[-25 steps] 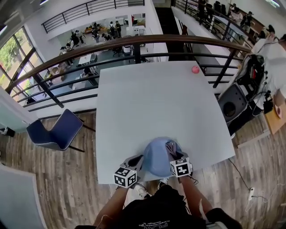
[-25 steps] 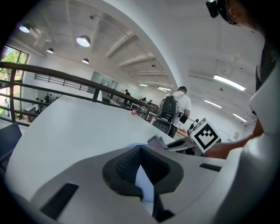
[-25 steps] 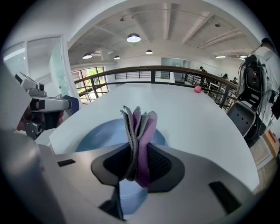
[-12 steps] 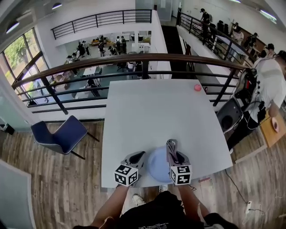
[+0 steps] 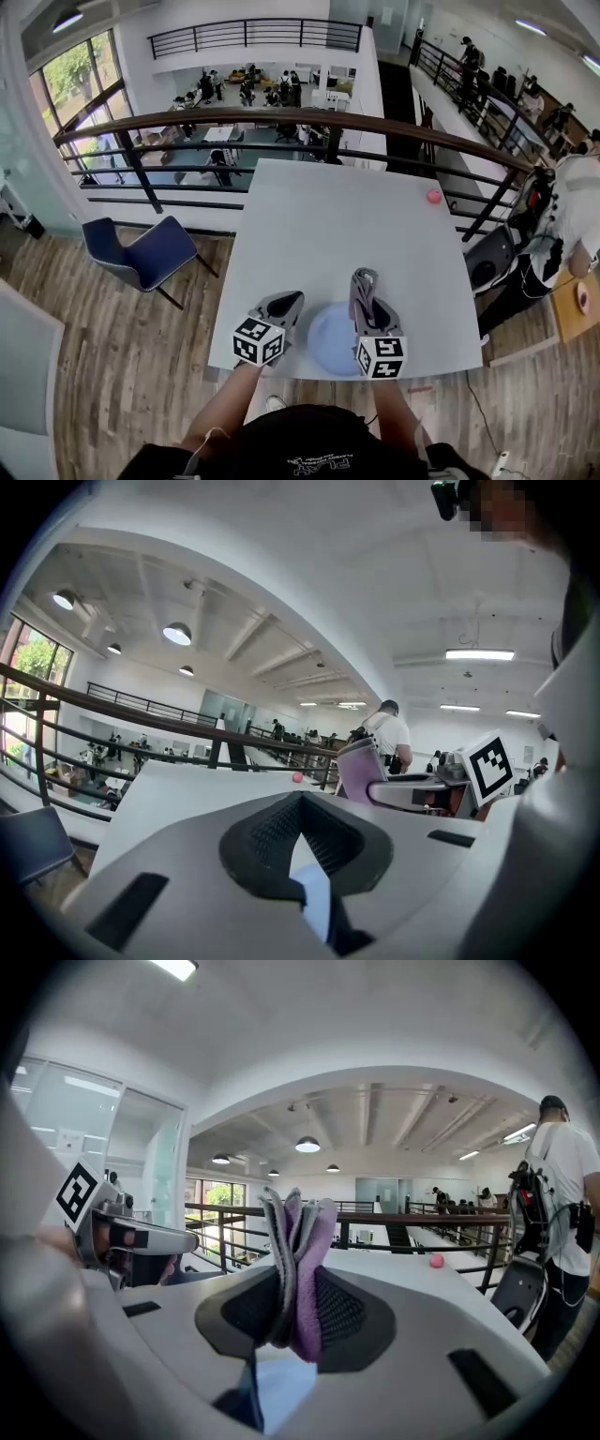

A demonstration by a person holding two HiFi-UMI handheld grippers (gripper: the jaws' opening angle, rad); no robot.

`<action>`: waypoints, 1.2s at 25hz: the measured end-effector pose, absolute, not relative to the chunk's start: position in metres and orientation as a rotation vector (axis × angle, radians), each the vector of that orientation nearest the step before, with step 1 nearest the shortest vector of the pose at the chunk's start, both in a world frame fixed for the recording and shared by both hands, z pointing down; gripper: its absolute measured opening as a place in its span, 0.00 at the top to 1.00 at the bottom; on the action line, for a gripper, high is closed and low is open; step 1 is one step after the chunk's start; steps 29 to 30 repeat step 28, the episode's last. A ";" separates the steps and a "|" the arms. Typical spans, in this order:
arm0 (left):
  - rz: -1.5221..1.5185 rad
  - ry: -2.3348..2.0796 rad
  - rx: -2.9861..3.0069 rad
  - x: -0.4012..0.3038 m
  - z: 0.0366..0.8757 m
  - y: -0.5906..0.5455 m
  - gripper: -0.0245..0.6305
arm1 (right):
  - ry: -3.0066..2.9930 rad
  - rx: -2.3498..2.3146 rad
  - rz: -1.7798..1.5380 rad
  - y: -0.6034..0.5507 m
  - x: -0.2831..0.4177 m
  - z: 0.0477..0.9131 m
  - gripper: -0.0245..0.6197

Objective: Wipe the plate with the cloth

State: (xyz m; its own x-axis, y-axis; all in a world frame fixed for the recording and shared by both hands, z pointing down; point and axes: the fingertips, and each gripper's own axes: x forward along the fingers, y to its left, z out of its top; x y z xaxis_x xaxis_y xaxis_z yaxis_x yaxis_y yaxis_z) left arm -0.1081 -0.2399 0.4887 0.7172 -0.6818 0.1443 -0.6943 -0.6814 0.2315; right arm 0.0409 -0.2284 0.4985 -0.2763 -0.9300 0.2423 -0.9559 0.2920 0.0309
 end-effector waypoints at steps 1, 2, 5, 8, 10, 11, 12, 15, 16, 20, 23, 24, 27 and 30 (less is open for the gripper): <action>0.061 -1.105 2.652 -0.109 0.485 -0.240 0.96 | -2.359 1.729 0.163 -0.229 0.041 0.494 0.79; 0.056 -1.123 2.649 -0.110 0.481 -0.240 0.96 | -2.371 1.718 0.149 -0.231 0.041 0.490 0.79; 0.040 -1.159 2.636 -0.113 0.473 -0.242 0.96 | -2.395 1.694 0.108 -0.236 0.039 0.478 0.79; 0.043 -1.163 2.637 -0.105 0.477 -0.240 0.96 | -2.404 1.670 0.083 -0.237 0.043 0.477 0.79; 0.054 -1.167 2.646 -0.099 0.476 -0.241 0.96 | -2.413 1.662 0.080 -0.238 0.048 0.477 0.79; 0.058 -1.170 2.650 -0.098 0.475 -0.242 0.96 | -2.417 1.662 0.081 -0.239 0.049 0.476 0.79; 0.061 -1.174 2.653 -0.097 0.474 -0.242 0.96 | -2.421 1.662 0.082 -0.239 0.050 0.476 0.79; 0.064 -1.177 2.656 -0.090 0.475 -0.235 0.96 | -2.426 1.664 0.084 -0.233 0.057 0.478 0.79; 0.066 -1.174 2.655 -0.087 0.476 -0.232 0.96 | -2.426 1.666 0.083 -0.230 0.060 0.478 0.79; 0.073 -1.165 2.653 -0.084 0.475 -0.227 0.96 | -2.428 1.679 0.080 -0.227 0.064 0.473 0.79; 0.079 -1.163 2.654 -0.084 0.476 -0.230 0.96 | -2.427 1.681 0.088 -0.232 0.066 0.476 0.79; 0.082 -1.164 2.656 -0.084 0.477 -0.230 0.96 | -2.429 1.681 0.099 -0.233 0.066 0.477 0.79; 0.094 -1.176 2.663 -0.087 0.479 -0.227 0.96 | -2.451 1.680 0.139 -0.232 0.064 0.479 0.79; 0.100 -1.182 2.665 -0.088 0.479 -0.226 0.96 | -2.460 1.681 0.149 -0.232 0.063 0.479 0.79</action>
